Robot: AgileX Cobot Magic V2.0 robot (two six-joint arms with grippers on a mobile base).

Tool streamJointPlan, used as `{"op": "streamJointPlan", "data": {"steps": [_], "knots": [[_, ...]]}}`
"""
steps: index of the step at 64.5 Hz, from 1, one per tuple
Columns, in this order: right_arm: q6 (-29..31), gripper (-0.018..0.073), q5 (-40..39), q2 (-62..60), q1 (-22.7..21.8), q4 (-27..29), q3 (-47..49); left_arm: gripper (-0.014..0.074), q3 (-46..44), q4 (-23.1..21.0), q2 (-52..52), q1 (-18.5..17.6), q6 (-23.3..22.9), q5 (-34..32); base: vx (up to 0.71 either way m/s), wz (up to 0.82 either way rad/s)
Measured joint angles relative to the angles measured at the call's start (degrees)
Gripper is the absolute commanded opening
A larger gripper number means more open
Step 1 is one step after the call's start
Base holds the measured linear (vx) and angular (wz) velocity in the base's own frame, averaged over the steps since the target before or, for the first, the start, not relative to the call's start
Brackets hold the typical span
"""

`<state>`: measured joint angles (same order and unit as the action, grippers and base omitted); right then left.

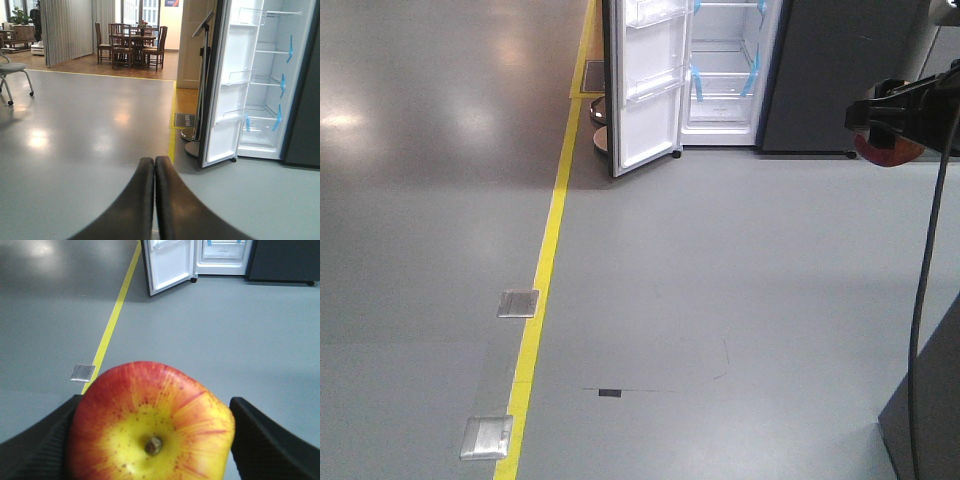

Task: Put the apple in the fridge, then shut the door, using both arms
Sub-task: 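Drive toward the open white refrigerator carrying the apple, then drive up to the refrigerator opening with the apple held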

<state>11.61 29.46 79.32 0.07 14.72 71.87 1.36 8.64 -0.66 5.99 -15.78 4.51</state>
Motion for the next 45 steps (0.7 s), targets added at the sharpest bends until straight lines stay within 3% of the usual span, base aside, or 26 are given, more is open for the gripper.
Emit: {"op": "streamJointPlan", "data": {"steps": [45], "knots": [[0.0,-0.0005,0.1,0.0,0.0,0.0,0.0,-0.0006,0.0,0.0,0.0,0.0,0.0,0.0,0.23,-0.03]]}}
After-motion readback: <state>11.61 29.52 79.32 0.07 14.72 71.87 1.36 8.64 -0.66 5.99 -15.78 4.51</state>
